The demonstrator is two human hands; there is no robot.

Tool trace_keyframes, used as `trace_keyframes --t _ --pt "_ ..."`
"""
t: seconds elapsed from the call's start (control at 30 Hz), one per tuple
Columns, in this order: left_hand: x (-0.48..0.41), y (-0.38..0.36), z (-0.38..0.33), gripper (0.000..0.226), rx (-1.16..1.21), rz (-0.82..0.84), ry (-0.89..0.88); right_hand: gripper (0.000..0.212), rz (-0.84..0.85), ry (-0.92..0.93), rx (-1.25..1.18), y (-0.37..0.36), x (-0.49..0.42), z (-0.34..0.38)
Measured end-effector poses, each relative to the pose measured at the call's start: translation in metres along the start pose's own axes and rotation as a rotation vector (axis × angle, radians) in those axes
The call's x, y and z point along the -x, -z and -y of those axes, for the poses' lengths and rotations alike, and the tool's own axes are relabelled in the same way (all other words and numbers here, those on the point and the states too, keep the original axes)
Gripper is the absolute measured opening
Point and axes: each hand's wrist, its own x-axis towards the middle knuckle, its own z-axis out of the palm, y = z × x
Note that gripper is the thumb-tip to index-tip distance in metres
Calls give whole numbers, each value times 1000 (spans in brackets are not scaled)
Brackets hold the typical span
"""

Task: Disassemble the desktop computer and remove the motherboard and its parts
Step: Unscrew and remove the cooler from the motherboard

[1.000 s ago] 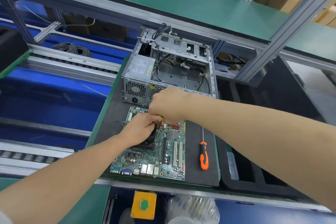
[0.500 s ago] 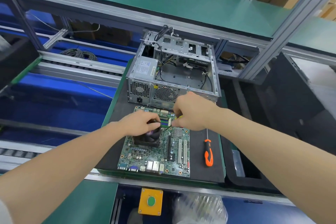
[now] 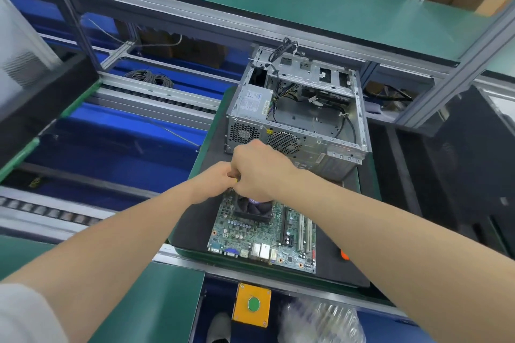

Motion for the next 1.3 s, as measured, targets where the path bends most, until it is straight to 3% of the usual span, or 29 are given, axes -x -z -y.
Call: trace_keyframes --t 0.07,0.33,0.4,0.57,0.77,0.97,1.07,1.2,1.3 --pt "6 3 4 36 114 -3 0 33 13 1 12 1 -5 2" --pt "13 0 20 35 278 -19 10 40 106 13 31 4 -15 4" --pt "12 0 20 32 287 -33 7 41 109 18 35 5 -17 5" --pt "13 2 17 48 233 -19 -8 41 112 15 35 2 -20 6" --pt "14 2 20 39 265 6 -27 37 121 -1 85 -4 -23 3" --pt "30 10 11 70 266 94 -99 34 151 -23 101 -4 -26 6" --pt "42 16 3 58 161 205 -116 30 222 59 188 -1 -30 13" --pt "43 3 -6 22 -196 253 -48 34 254 122 233 0 -31 21" --pt "42 -13 -9 25 -111 224 -55 40 232 56 100 4 -30 21"
